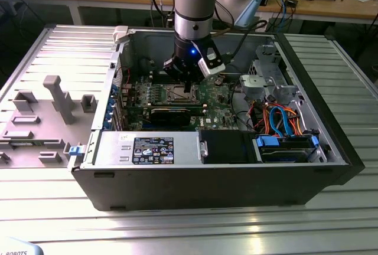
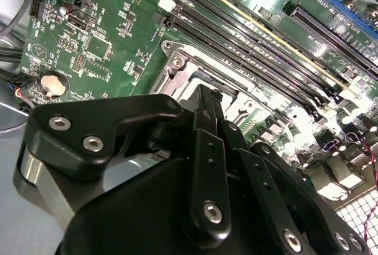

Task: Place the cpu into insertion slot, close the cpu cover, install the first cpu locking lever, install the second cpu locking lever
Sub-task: 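Install the second cpu locking lever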

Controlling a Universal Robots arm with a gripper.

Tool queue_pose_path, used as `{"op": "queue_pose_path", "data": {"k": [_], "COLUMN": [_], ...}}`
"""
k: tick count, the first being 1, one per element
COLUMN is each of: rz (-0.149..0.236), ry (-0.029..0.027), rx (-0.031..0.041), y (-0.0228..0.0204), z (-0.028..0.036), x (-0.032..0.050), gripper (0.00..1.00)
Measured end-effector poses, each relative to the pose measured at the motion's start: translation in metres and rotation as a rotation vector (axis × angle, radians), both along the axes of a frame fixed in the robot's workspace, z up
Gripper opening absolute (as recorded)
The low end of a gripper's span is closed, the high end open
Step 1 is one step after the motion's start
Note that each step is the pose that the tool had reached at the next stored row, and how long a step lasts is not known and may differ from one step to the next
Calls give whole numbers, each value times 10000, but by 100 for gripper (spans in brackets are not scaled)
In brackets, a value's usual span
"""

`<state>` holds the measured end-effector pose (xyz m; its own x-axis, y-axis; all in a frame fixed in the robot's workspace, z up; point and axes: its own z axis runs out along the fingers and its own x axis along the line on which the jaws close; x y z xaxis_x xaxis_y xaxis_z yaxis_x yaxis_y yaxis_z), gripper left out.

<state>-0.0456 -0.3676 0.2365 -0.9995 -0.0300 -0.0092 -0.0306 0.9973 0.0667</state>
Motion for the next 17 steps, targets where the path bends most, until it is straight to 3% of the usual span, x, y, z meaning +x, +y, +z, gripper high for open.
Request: {"op": "queue_pose_path", "data": {"k": [2,5,6,7,8,11,14,17], "rz": [-3,-3,-2,-2,-3,-6,-9,-11], "ry": [21,73,79,91,119,206,345,366], "rx": [65,370,448,478,488,488,486,487], "y": [-42,-93,-113,-133,-160,-185,-231,-263], "z": [0,-1,-1,0,0,0,1,0], "x": [-1,-1,-1,0,0,-1,-1,-3], "gripper": [11,11,11,11,11,11,11,11]}}
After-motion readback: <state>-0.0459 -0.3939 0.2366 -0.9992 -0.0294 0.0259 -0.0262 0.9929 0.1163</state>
